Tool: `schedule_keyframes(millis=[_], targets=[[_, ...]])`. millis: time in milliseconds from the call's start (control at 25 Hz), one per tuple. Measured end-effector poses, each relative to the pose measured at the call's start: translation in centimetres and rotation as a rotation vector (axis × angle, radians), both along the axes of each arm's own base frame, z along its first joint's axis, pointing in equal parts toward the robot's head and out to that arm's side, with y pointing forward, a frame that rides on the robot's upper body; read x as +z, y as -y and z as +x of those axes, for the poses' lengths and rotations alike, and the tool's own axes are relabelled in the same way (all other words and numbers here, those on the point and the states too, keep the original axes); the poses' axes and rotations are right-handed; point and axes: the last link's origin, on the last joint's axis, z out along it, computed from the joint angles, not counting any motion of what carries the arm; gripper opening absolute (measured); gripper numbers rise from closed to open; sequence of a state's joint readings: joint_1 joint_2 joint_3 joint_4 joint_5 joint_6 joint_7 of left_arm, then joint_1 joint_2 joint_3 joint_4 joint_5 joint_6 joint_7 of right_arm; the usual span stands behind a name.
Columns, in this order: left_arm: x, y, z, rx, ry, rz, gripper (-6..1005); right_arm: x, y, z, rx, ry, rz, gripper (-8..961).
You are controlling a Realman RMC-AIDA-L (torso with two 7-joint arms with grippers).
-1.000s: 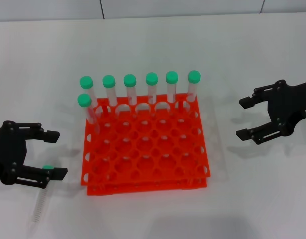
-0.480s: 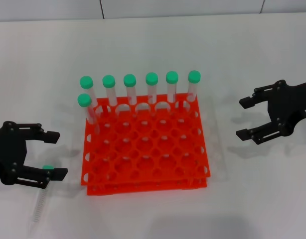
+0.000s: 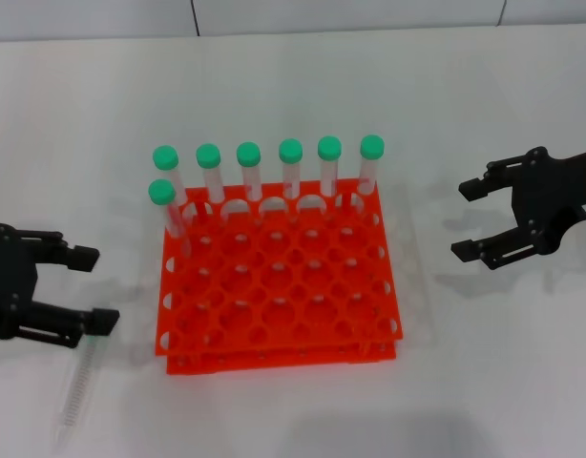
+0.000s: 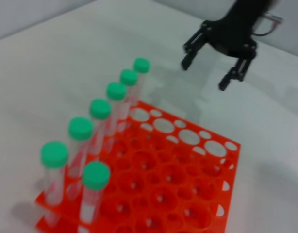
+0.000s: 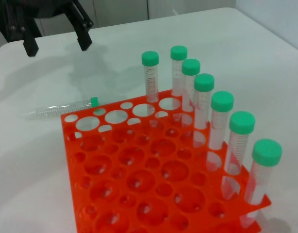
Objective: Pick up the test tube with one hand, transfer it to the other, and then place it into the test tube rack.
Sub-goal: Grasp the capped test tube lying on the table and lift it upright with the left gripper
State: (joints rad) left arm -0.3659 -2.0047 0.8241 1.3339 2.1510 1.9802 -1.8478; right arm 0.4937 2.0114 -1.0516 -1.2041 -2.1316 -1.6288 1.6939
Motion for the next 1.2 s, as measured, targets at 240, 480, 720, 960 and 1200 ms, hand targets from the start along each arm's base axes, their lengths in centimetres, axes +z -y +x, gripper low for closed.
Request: schedule_keyframes(millis=[240, 480, 720, 960, 1200], targets=[[0.4, -0.6, 1.4, 0.213, -0.080, -0.072, 877, 0.0, -0.1, 0.3, 0.022, 0.008, 0.024, 808], [0.1, -2.0, 3.3, 0.458, -0.144, -0.127, 876, 0.0, -0.3, 0.4, 0.026, 0.017, 0.033, 808], [1.1, -3.4, 3.7, 0.692, -0.181, -0.107, 876, -0.2, -0.3, 0.3, 0.044, 0.038, 0.029, 808], [0.0, -3.8, 2.6, 0.798, -0.258, -0.114, 876, -0.6, -0.3, 0.2, 0.077, 0.057, 0.020, 808], [-1.3, -4.4, 3.1, 0.835, -0.295, -0.110, 875, -0.8, -0.4, 0.3, 0.102, 0.069, 0.028, 807]])
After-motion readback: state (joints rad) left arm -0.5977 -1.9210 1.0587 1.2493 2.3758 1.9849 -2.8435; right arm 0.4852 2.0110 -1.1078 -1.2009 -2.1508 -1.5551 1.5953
